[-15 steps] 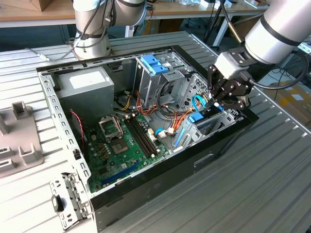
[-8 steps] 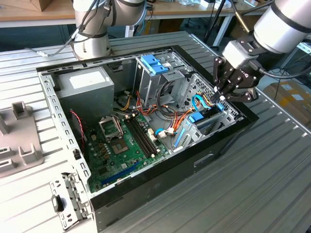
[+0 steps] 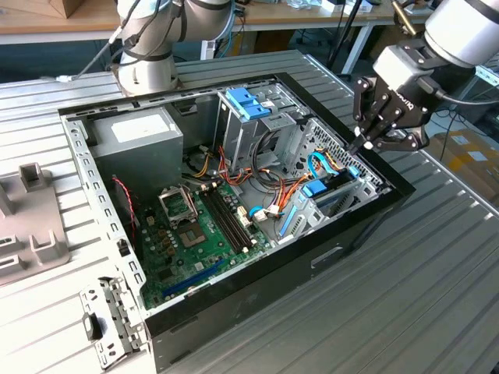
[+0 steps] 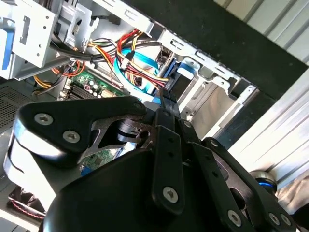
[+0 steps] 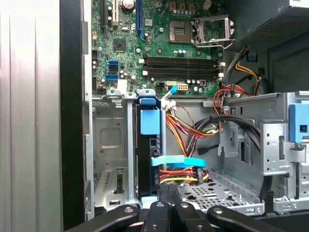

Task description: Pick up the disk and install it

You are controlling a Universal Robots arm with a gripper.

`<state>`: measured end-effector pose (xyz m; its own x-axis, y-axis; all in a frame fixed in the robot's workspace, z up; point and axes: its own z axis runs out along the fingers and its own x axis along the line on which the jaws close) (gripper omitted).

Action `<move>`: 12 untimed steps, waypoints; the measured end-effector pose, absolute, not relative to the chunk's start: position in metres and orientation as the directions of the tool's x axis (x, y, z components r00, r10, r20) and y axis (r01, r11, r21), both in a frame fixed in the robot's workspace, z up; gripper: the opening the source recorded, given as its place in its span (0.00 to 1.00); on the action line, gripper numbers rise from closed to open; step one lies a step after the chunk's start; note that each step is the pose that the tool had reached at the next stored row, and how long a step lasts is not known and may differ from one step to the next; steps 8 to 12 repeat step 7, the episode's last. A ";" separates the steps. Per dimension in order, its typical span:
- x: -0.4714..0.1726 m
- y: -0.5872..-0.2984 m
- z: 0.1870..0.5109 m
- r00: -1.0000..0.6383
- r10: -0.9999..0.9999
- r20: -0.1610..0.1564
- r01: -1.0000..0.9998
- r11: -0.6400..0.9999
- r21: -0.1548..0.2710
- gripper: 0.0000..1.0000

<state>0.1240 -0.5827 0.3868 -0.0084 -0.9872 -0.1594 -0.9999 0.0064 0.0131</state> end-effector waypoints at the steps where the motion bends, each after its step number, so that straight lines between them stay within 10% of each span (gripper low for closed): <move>1: 0.125 -0.583 0.387 -0.009 -0.987 -0.159 -1.000 0.006 0.013 0.11; 12: 0.125 -0.583 0.387 -0.009 -0.987 -0.159 -1.000 0.006 0.014 0.11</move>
